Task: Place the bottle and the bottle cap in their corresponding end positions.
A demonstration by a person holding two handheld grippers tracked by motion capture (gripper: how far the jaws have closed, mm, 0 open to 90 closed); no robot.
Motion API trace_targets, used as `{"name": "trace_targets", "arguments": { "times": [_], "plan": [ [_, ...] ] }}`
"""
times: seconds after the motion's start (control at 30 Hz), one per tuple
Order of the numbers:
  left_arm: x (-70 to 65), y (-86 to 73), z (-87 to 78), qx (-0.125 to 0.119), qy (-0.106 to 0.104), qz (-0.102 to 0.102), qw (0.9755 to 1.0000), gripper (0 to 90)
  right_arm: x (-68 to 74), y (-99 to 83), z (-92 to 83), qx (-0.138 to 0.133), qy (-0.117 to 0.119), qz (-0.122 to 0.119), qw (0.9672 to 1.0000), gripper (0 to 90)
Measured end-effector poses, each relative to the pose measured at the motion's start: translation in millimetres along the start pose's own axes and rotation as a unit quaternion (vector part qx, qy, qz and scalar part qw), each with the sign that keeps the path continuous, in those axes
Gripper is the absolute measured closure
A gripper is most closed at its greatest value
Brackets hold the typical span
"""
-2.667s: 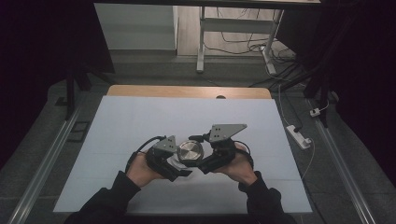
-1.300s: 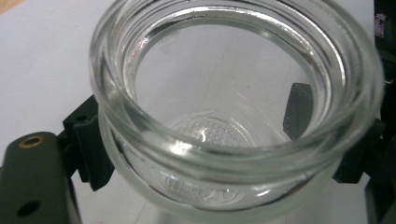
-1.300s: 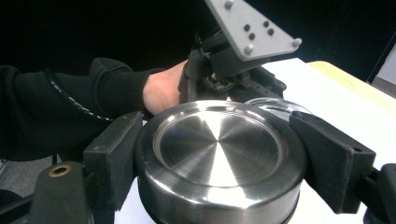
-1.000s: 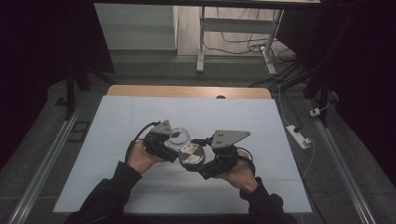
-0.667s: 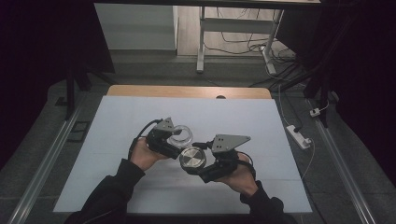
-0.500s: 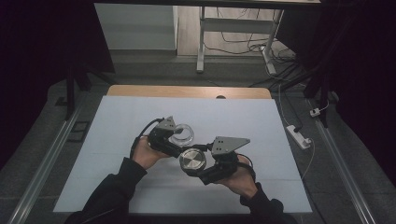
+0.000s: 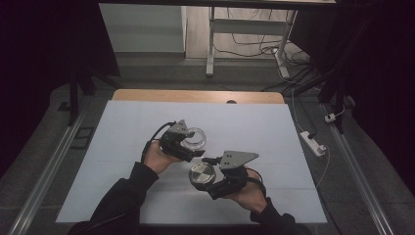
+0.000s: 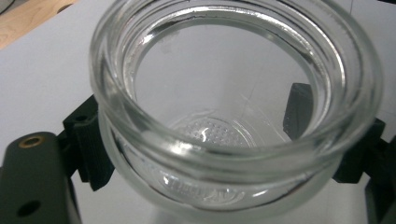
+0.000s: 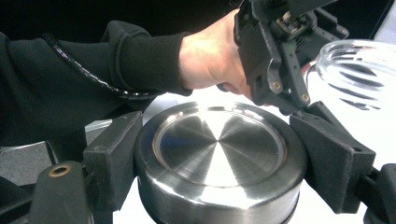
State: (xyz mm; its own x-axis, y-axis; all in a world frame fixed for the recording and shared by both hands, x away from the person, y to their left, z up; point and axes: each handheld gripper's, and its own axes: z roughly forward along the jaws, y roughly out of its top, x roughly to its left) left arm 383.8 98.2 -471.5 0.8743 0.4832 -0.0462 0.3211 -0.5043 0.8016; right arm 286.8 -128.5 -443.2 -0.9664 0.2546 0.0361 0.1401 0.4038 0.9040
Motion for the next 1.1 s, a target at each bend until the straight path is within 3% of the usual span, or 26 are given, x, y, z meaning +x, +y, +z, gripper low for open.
{"name": "trace_targets", "arguments": {
  "times": [0.47,1.1],
  "plan": [
    [9.3,-2.7,16.1,0.001,0.008,-0.005,1.0000,15.3,6.3,-18.9,11.7,0.015,-0.002,0.005,0.9999,19.8],
    [20.1,-13.2,28.6,0.004,0.020,-0.019,0.9996,15.3,2.3,-38.8,29.1,0.045,-0.012,0.009,0.9989,19.8]
  ]
}}
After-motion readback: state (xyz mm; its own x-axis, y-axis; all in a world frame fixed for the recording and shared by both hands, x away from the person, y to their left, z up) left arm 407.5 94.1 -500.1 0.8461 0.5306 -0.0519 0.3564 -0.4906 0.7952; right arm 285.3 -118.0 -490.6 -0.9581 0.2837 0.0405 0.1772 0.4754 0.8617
